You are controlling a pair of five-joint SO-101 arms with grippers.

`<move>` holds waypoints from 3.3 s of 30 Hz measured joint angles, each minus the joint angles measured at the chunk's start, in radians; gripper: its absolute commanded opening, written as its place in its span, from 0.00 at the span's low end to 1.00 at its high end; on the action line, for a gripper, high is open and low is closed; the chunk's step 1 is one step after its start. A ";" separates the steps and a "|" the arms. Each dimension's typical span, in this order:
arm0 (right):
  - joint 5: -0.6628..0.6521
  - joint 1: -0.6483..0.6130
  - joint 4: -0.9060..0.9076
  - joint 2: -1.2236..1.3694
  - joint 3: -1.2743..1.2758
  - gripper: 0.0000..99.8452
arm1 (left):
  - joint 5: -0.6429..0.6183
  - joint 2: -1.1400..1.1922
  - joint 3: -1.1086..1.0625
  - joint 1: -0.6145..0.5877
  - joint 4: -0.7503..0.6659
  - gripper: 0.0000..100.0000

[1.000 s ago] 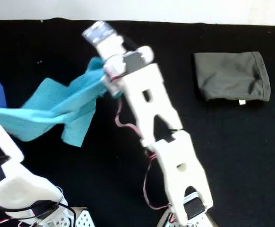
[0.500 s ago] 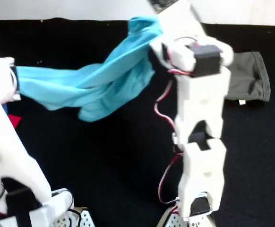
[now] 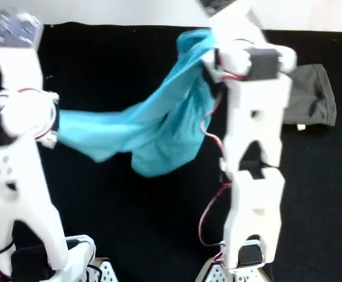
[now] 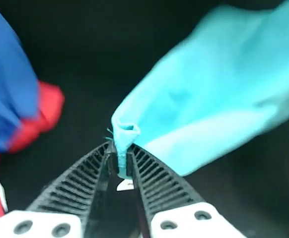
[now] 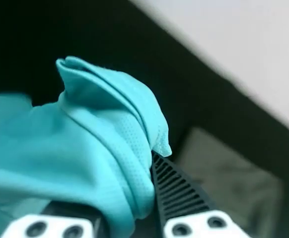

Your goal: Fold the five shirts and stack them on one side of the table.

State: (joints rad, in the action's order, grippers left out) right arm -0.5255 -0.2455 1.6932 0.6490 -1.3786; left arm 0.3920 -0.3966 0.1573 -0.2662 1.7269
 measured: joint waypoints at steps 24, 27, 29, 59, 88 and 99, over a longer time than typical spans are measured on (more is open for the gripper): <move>0.193 -0.069 -0.236 0.282 -0.049 0.21 | -0.002 0.002 -0.637 -0.459 -0.724 0.01; 0.193 -0.100 -0.089 0.255 -0.103 0.21 | -0.002 0.002 -0.637 -0.459 -0.724 0.01; 0.193 -0.124 0.002 0.238 -0.120 0.21 | -0.002 0.002 -0.637 -0.457 -0.724 0.01; 0.224 -0.470 -0.219 -0.394 1.346 0.33 | -0.002 0.002 -0.641 -0.354 -0.740 0.01; 0.218 -0.305 -0.071 -0.209 0.930 0.00 | -0.002 0.002 -0.687 -0.354 -0.740 0.01; 0.218 -0.015 0.057 -0.319 0.436 0.00 | -0.002 0.002 -0.479 -0.196 -0.407 0.01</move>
State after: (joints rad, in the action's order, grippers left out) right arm -0.3076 -0.2608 1.7499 0.3299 -0.9429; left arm 0.3905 -0.3951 -0.3214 -0.4626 1.3203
